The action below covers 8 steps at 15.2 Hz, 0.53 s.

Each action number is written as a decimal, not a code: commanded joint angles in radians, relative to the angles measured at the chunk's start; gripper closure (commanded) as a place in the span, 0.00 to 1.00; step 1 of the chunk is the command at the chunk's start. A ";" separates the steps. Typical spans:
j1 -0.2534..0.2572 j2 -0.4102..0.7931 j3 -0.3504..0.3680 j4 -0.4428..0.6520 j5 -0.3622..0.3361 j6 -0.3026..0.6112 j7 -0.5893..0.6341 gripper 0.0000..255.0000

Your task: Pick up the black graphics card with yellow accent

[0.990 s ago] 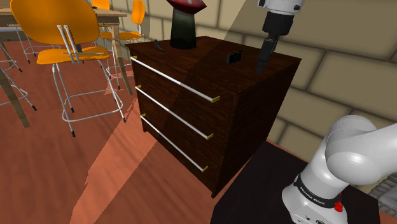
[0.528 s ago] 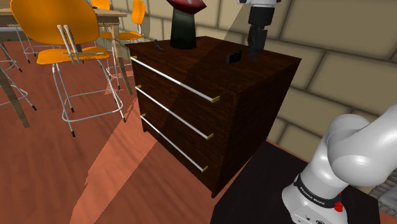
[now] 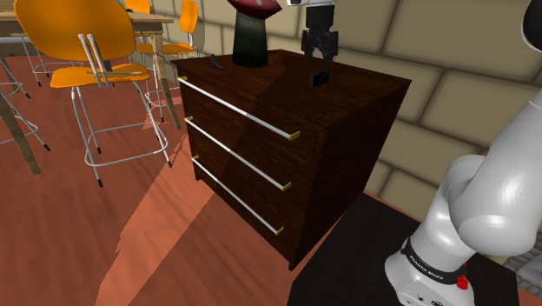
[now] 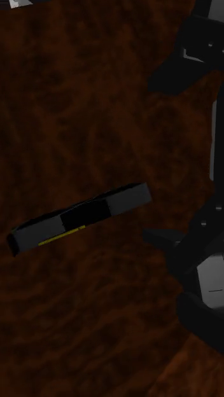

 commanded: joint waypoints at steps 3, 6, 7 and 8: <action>0.003 0.060 -0.005 0.030 0.002 0.015 -0.094 0.00; 0.003 0.049 -0.004 -0.023 -0.001 0.058 -0.088 0.00; 0.003 0.046 -0.004 -0.040 -0.001 0.071 -0.086 0.00; 0.003 0.041 -0.004 -0.066 -0.002 0.093 -0.083 0.00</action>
